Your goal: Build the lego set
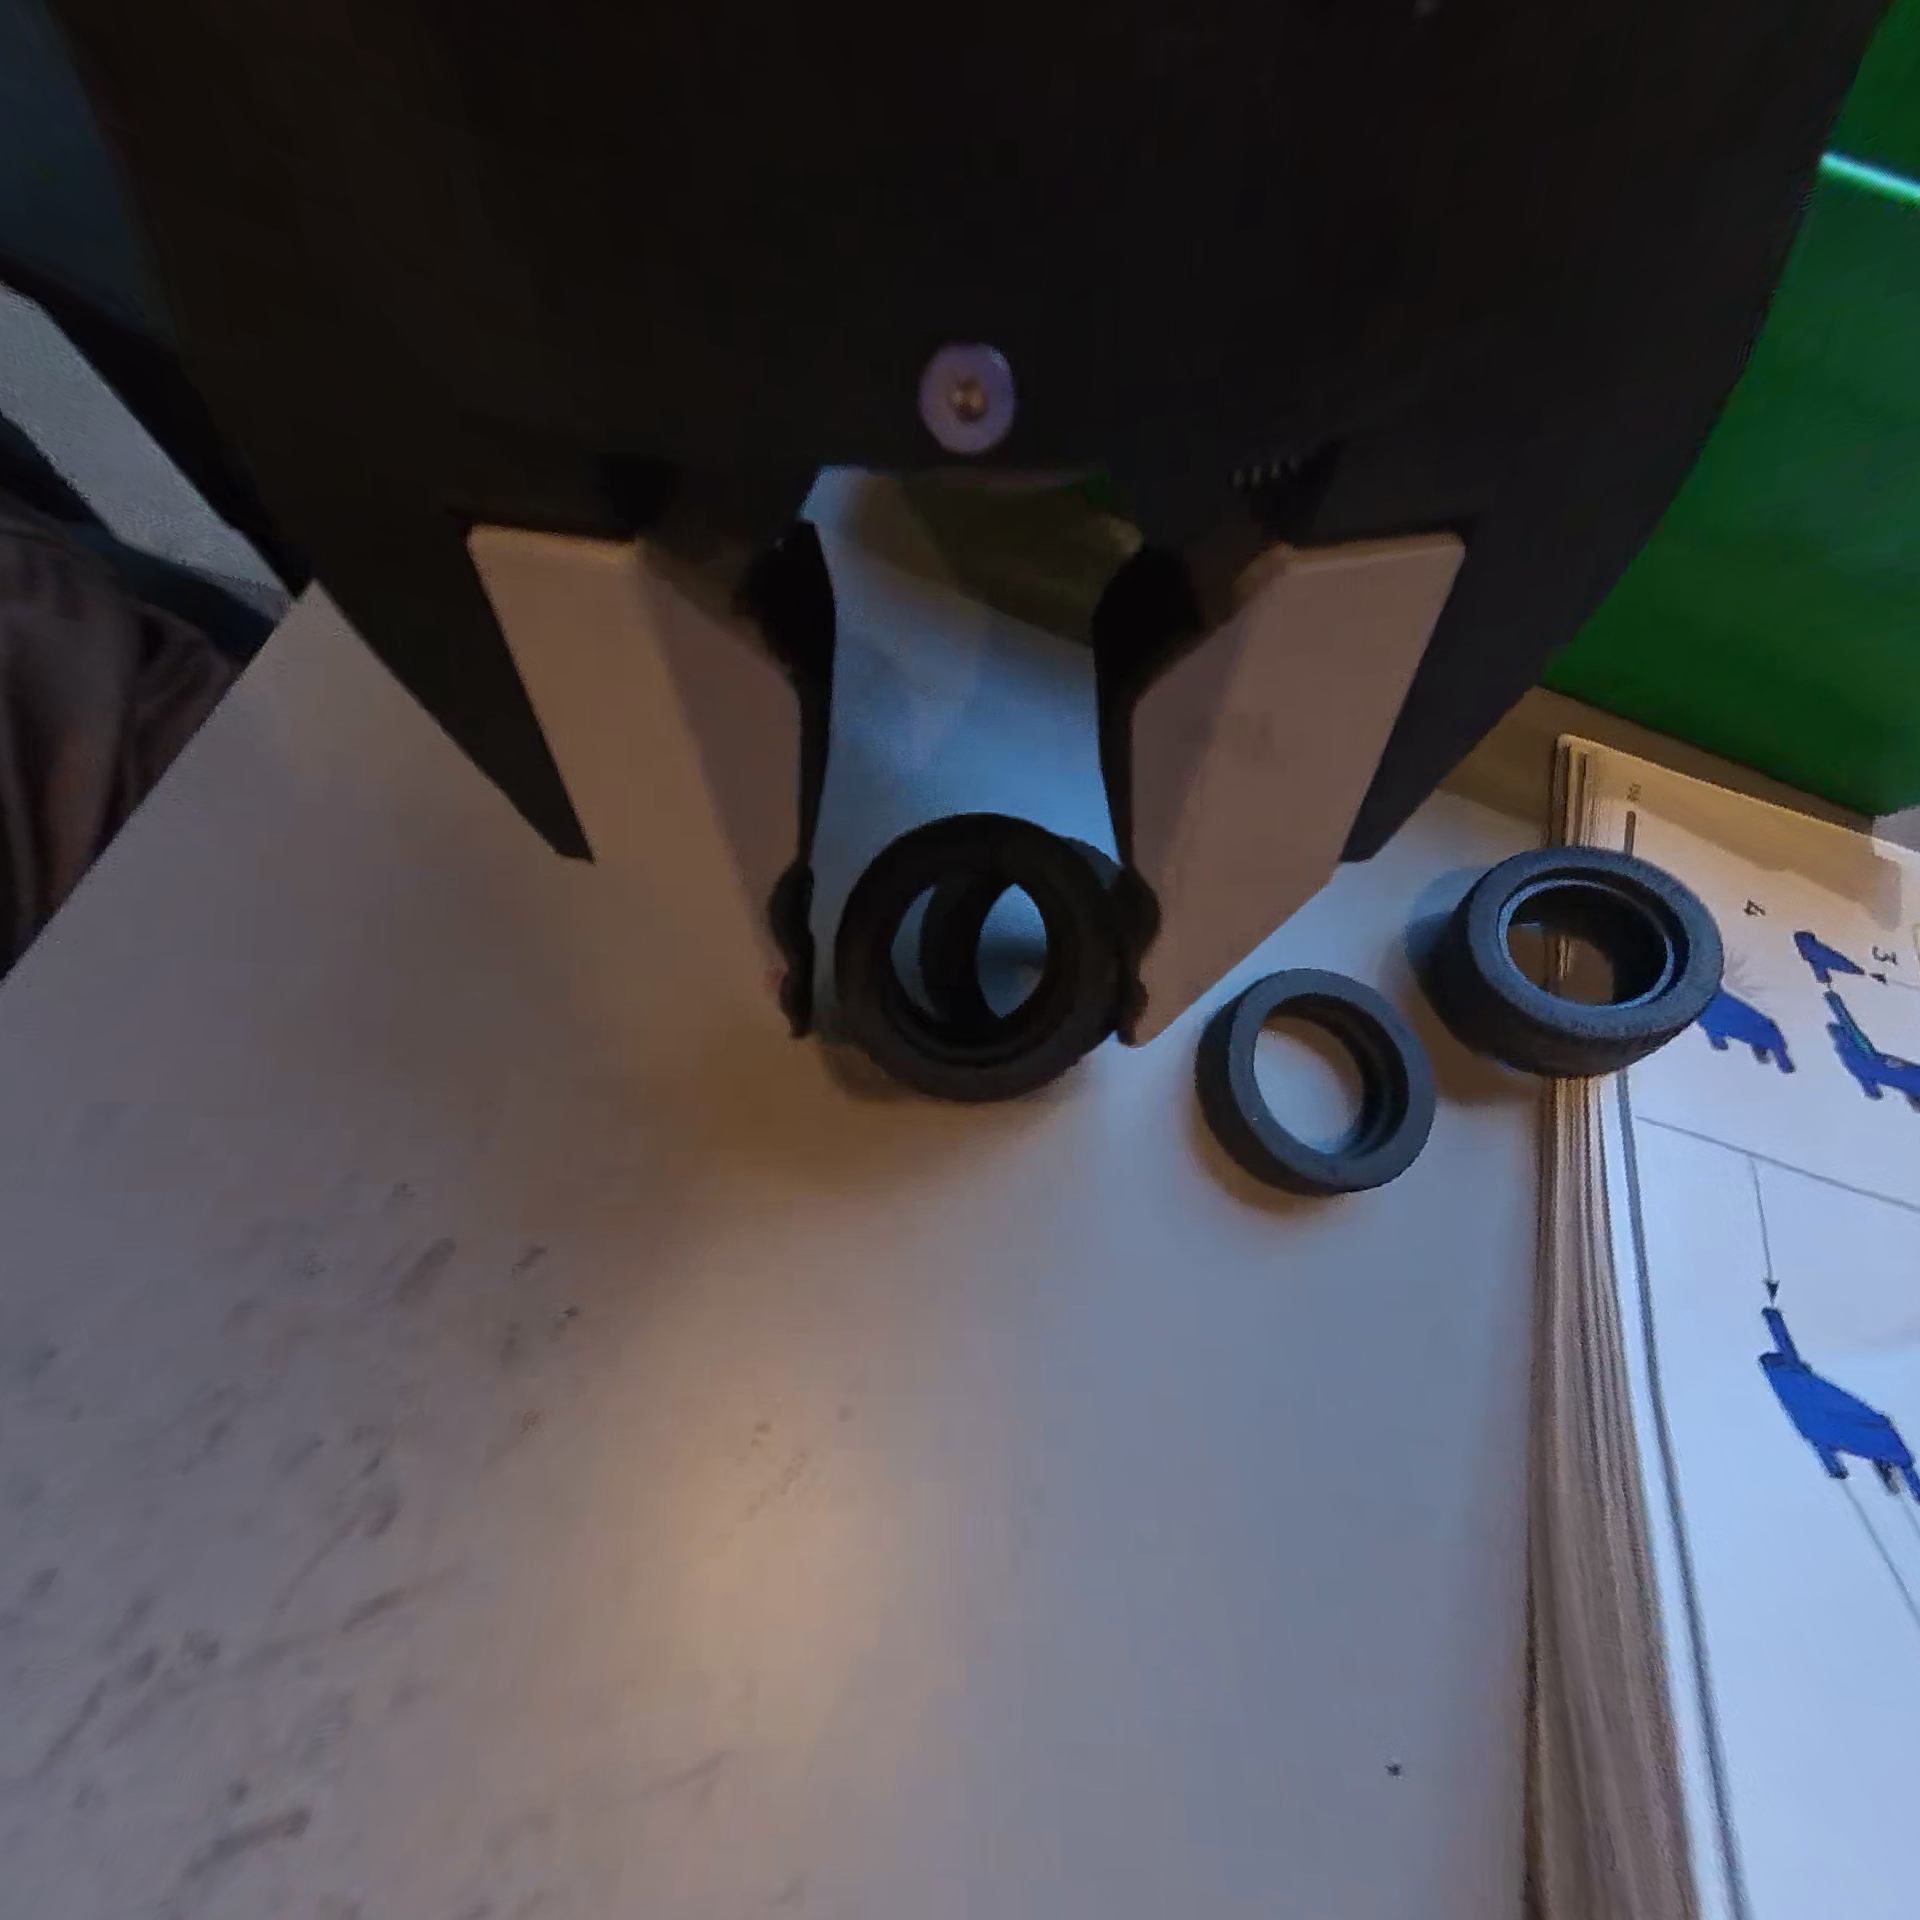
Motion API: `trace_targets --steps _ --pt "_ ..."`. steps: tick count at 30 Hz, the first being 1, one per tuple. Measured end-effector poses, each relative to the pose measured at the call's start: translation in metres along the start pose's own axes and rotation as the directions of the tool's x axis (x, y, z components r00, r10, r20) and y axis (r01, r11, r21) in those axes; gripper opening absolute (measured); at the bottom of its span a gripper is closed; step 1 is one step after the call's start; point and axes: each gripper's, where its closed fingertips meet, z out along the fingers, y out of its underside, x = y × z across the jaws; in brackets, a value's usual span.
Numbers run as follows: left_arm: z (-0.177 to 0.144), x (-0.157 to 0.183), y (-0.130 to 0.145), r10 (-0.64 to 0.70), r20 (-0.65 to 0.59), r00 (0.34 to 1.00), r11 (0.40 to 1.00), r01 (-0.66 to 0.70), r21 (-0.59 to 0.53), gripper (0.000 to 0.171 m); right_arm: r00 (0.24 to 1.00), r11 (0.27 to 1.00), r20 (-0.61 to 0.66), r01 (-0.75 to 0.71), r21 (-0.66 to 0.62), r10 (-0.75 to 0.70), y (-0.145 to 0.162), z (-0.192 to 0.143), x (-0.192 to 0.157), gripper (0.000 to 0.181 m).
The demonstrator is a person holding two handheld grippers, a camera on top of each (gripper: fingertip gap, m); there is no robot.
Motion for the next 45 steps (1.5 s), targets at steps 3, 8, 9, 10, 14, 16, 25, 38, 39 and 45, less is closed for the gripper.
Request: trace_targets --steps 3,8,9,10,14,16,25,38,39,45 --pt "-0.002 0.004 -0.005 0.024 -0.02 1.0 0.999 -0.024 -0.024 0.059 1.0 1.0 -0.001 0.016 -0.001 -0.016 0.004 -0.002 -0.005 0.07" --pt "-0.018 -0.005 -0.021 -0.014 -0.01 1.0 1.0 0.014 -0.001 0.077 1.0 1.0 0.009 0.016 -0.001 -0.016 0.011 -0.007 -0.007 0.07" --pt "-0.025 -0.007 -0.027 -0.012 0.003 1.0 1.0 0.012 0.01 0.079 1.0 1.0 0.009 0.017 0.001 -0.017 0.012 -0.008 -0.007 0.07" --pt "-0.032 -0.008 -0.037 -0.005 0.012 1.0 0.999 0.005 0.033 0.081 1.0 1.0 0.01 0.016 0.006 -0.016 0.012 -0.01 -0.007 0.07" --pt "-0.055 0.015 -0.111 0.033 -0.059 0.998 0.976 -0.019 0.216 0.085 0.999 0.999 0.045 -0.017 0.048 0.015 0.007 -0.016 -0.008 0.07" --pt "-0.056 0.038 -0.153 0.084 -0.133 0.988 0.955 -0.041 0.293 0.089 0.998 0.998 0.057 -0.033 0.057 0.03 0.008 -0.016 -0.008 0.071" --pt "-0.02 0.108 -0.259 0.158 -0.298 0.941 0.825 0.039 0.563 0.082 1.0 0.997 0.005 0.025 0.072 -0.025 0.015 -0.02 -0.01 0.072" --pt "0.027 0.095 -0.313 0.159 -0.382 0.91 0.776 0.124 0.618 0.091 0.988 0.969 0.025 0.146 0.198 -0.154 -0.036 -0.034 0.002 0.082" --pt "0.031 0.096 -0.313 0.171 -0.386 0.906 0.777 0.117 0.619 0.09 0.985 0.966 0.039 0.157 0.205 -0.169 -0.042 -0.035 0.005 0.082" --pt "0.038 0.093 -0.308 0.186 -0.435 0.881 0.765 0.148 0.627 0.089 0.937 0.928 0.063 0.329 0.174 -0.344 -0.074 -0.032 0.027 0.082"
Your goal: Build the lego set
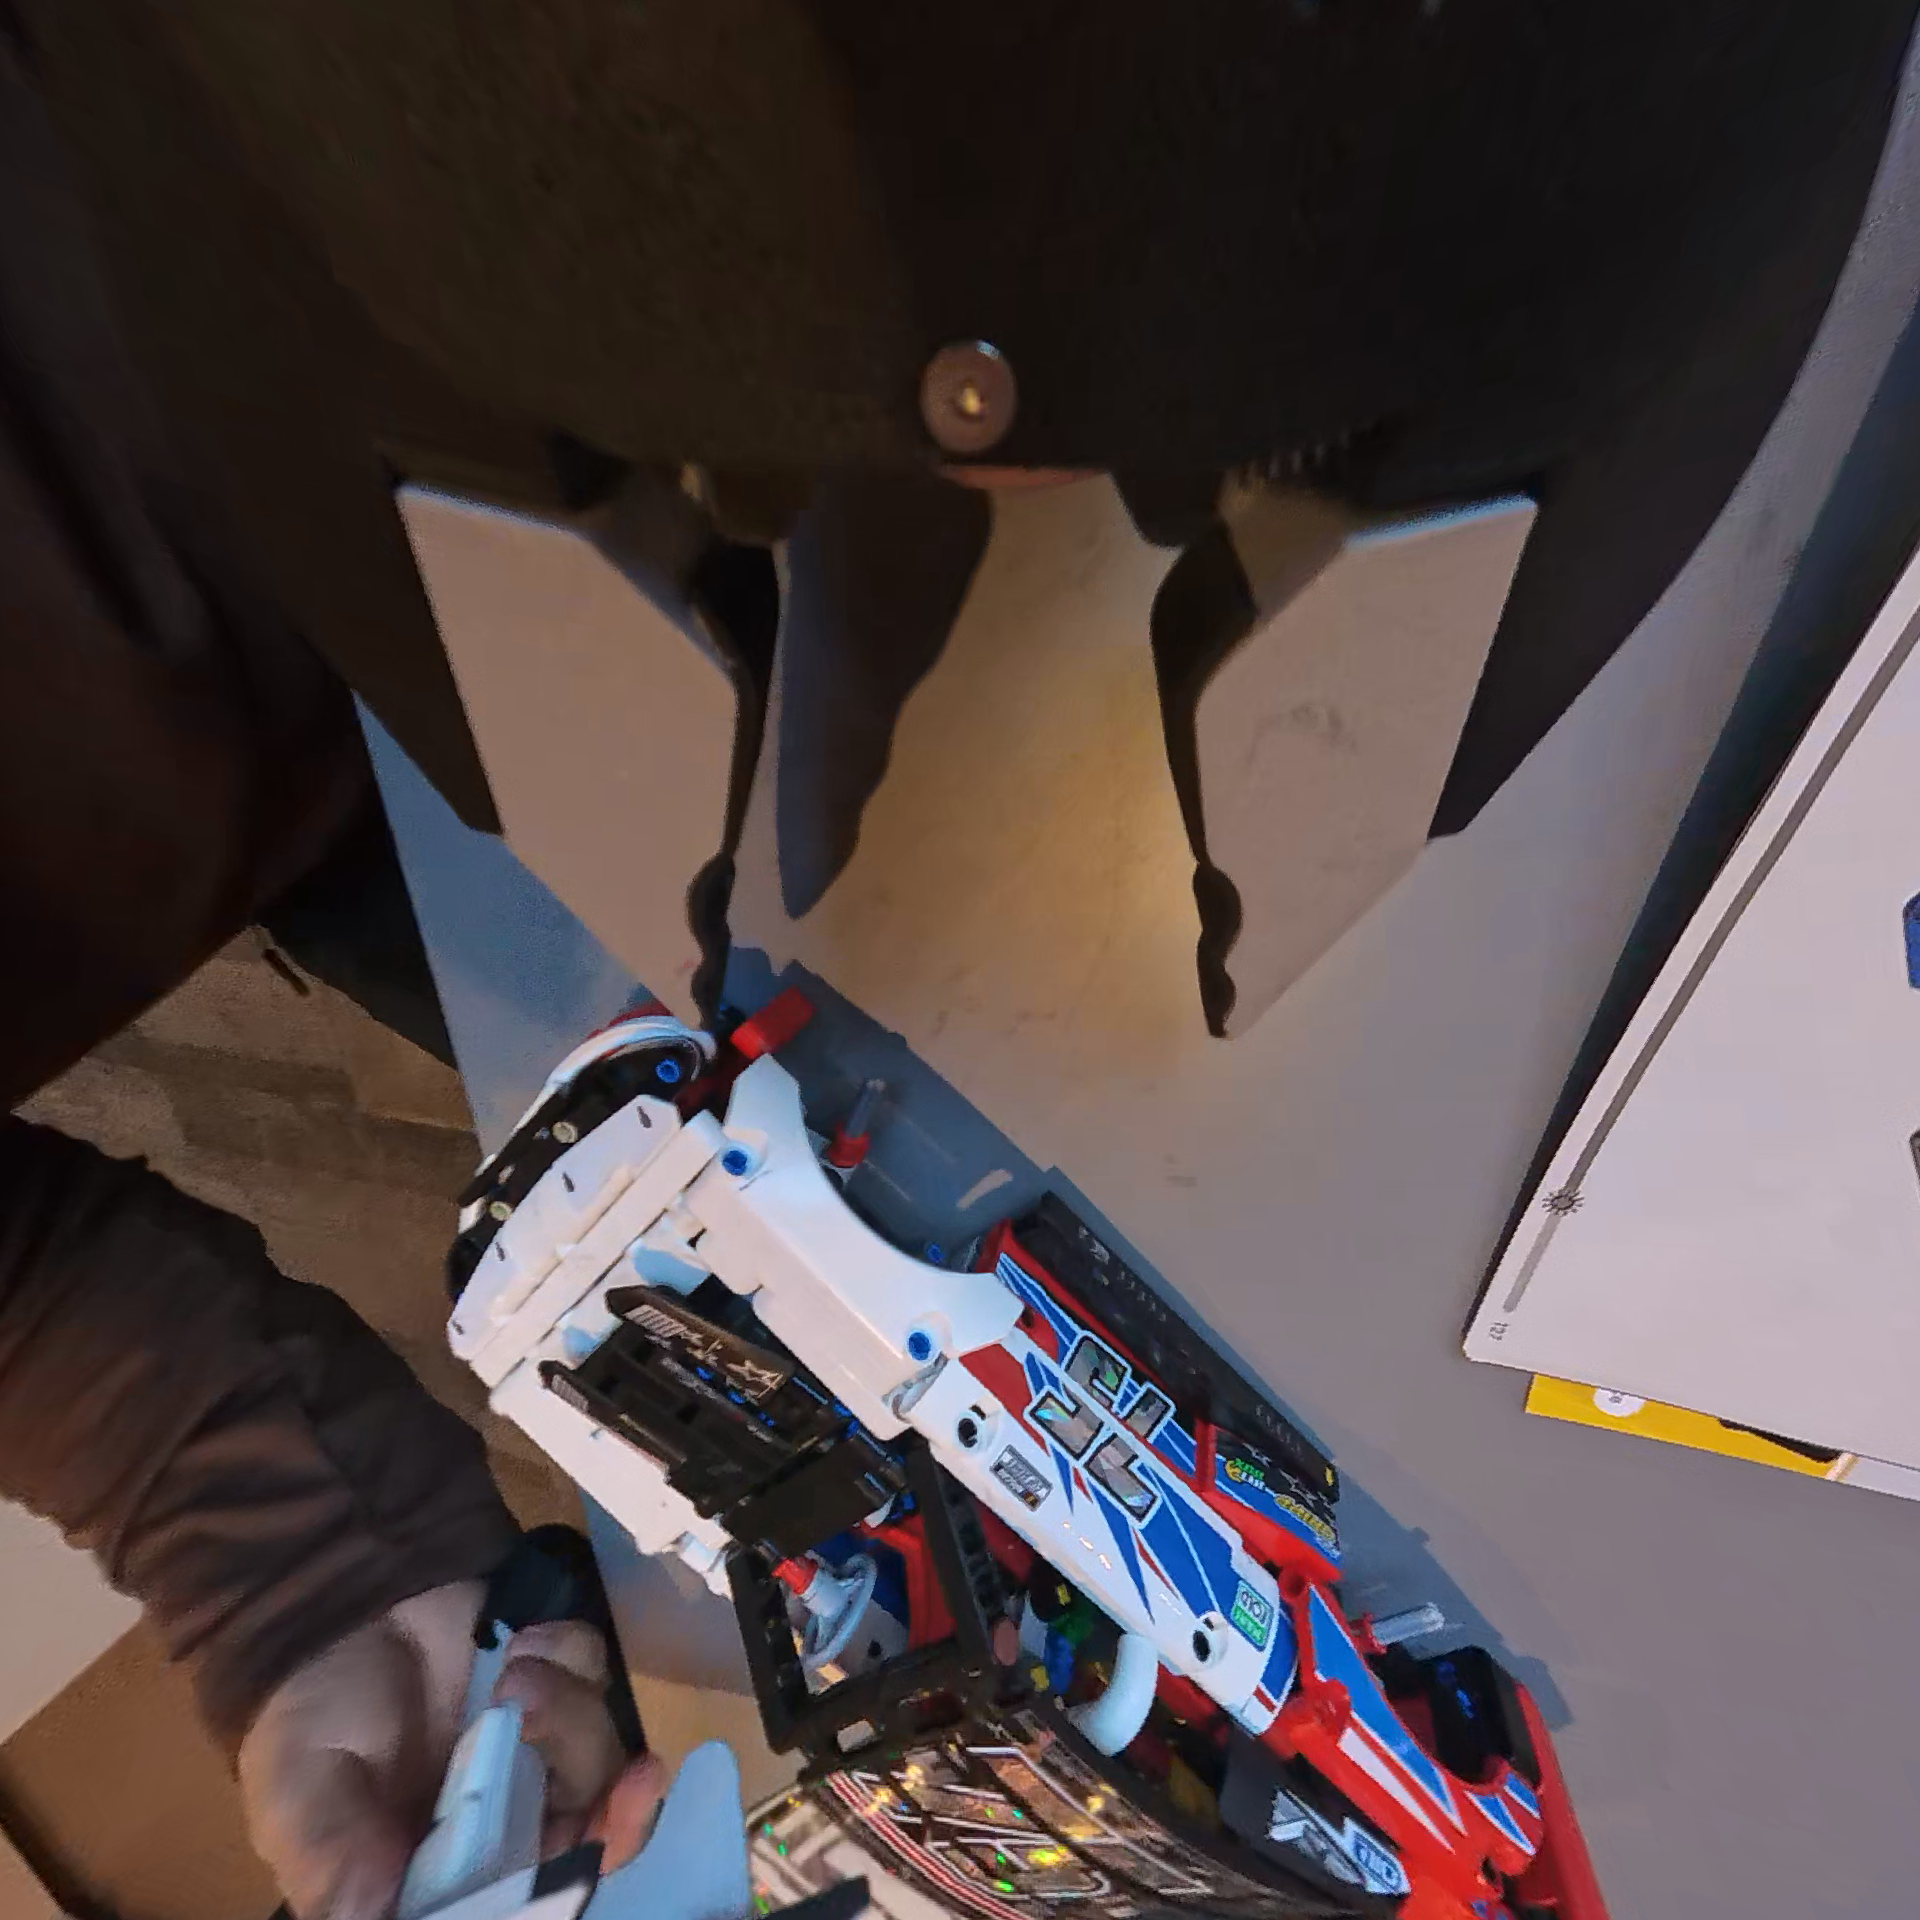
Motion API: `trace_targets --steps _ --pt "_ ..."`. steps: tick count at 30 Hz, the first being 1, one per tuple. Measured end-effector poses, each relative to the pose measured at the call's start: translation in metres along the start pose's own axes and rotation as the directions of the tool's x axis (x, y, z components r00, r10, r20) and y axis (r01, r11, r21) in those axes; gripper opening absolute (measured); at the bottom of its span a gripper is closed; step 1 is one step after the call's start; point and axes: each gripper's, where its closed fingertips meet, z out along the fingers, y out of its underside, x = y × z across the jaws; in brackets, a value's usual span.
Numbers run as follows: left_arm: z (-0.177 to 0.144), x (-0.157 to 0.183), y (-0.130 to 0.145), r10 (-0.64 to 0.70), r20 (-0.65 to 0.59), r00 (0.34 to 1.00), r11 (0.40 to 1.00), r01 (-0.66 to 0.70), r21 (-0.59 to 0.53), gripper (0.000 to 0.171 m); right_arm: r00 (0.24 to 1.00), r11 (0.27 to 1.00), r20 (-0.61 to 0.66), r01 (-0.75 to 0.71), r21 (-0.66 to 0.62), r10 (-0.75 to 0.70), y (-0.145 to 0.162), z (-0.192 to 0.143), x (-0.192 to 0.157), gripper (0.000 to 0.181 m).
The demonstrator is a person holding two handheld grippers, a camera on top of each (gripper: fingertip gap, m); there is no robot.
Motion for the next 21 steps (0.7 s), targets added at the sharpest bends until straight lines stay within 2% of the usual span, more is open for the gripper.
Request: trace_targets --steps 2,6,8,11,14,18,21 --pt "-0.003 -0.002 -0.001 -0.01 0.007 1.0 1.0 0.01 0.02 0.088 0.999 0.999 -0.003 0.04 -0.01 -0.04 -0.006 0.003 0.014 0.081" --pt "-0.005 -0.005 0.004 -0.041 0.022 0.999 0.999 0.041 0.006 0.09 0.999 1.0 0.034 0.007 -0.03 -0.006 -0.015 0.01 0.028 0.082" --pt "-0.007 -0.001 0.009 -0.032 0.041 0.999 0.999 0.032 -0.002 0.093 0.999 0.996 0.034 0.024 -0.082 -0.021 -0.013 0.012 0.031 0.086" --pt "-0.009 0.012 0.021 -0.045 0.048 0.998 0.998 0.047 -0.032 0.104 0.99 0.974 -0.04 0.126 -0.191 -0.136 -0.003 0.01 0.05 0.089" --pt "-0.014 0.024 0.031 -0.003 0.096 0.995 0.999 0.007 -0.037 0.108 0.986 0.953 -0.026 0.152 -0.26 -0.165 0.0 0.005 0.059 0.097" --pt "-0.015 0.036 0.032 0.049 0.151 0.987 0.999 -0.046 -0.024 0.105 0.985 0.952 0.01 0.167 -0.257 -0.17 -0.013 0.007 0.065 0.098" --pt "-0.01 0.044 0.022 0.049 0.12 0.992 0.998 -0.052 0.019 0.105 0.99 0.959 0.033 0.144 -0.245 -0.14 -0.015 0.015 0.058 0.098"
